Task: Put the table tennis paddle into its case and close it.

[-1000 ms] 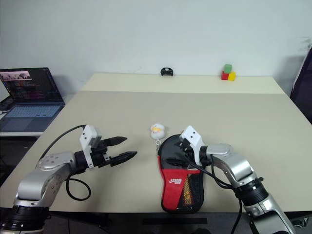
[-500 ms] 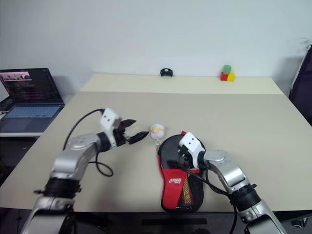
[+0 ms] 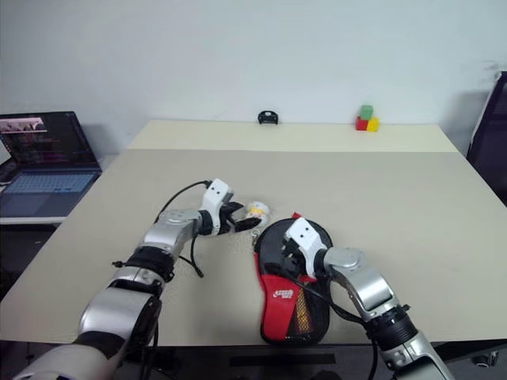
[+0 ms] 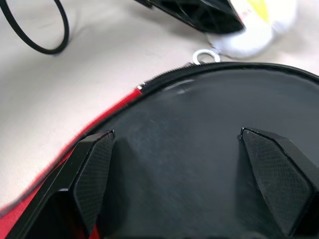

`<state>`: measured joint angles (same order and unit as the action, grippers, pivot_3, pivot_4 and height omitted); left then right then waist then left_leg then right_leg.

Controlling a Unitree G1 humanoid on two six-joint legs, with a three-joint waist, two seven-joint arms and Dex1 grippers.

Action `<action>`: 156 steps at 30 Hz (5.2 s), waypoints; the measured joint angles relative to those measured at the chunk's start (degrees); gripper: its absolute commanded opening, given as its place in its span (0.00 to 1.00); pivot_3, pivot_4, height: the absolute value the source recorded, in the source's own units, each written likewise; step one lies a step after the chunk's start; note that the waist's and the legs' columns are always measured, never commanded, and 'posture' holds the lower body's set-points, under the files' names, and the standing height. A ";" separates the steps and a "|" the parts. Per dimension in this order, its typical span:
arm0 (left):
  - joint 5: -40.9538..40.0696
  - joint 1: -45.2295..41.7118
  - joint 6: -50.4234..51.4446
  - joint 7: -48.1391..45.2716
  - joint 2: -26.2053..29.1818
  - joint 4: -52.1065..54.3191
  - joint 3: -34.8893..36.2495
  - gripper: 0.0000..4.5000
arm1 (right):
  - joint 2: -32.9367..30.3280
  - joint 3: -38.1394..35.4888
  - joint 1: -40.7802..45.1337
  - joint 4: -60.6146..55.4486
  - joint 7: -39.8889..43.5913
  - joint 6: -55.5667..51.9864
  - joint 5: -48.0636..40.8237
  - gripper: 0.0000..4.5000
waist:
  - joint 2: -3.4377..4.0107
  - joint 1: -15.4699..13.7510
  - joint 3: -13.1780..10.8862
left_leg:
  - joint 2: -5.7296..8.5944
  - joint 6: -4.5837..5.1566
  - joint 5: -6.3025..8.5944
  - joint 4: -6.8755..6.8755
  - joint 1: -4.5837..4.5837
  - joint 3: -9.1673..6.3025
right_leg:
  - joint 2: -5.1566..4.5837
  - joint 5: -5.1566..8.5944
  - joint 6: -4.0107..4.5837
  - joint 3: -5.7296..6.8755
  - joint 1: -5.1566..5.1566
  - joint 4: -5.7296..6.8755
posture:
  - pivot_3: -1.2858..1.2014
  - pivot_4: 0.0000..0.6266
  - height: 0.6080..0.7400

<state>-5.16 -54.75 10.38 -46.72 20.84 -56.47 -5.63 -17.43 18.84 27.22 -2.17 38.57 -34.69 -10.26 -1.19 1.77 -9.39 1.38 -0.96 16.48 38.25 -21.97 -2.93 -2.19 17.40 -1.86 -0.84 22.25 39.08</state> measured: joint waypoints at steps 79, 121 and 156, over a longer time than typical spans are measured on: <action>25.09 -20.63 -16.99 24.66 -25.15 -23.52 -5.21 0.01 | 2.40 -1.96 -12.63 -16.13 -16.46 -12.01 4.54 1.00 | -0.16 -0.96 0.52 | 0.14 0.14 0.08 0.47 0.18 -0.39 | 0.01 -0.03 -0.14 0.37 -0.62 -0.02 | 0.52 0.24 1.00; 25.05 -17.63 -17.76 16.73 -21.94 -23.16 -3.95 0.99 | 3.78 0.01 -9.51 -14.66 -15.85 -15.59 4.44 1.00 | -0.16 0.18 0.54 | 0.09 0.13 0.07 -0.15 1.08 -0.14 | 0.05 0.10 -0.36 0.20 -1.06 -0.02 | 0.52 0.24 1.00; -1.62 23.32 0.44 -14.56 2.32 45.96 0.74 0.99 | -5.21 -19.96 -4.43 -24.93 -4.36 -20.69 -15.58 1.00 | -0.08 -0.24 0.39 | 0.02 0.07 0.04 -0.17 0.05 -0.23 | -0.04 0.00 -0.06 0.06 -0.14 -0.14 | 0.52 0.24 1.00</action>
<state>-6.78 -31.43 10.82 -61.28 23.15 -10.52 -4.89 -22.64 -1.12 22.78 -27.10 34.21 -55.38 -25.84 -1.27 1.53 -9.00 1.40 -0.89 16.52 38.07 -21.92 -3.16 -2.23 17.41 -1.91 -0.79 22.11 38.94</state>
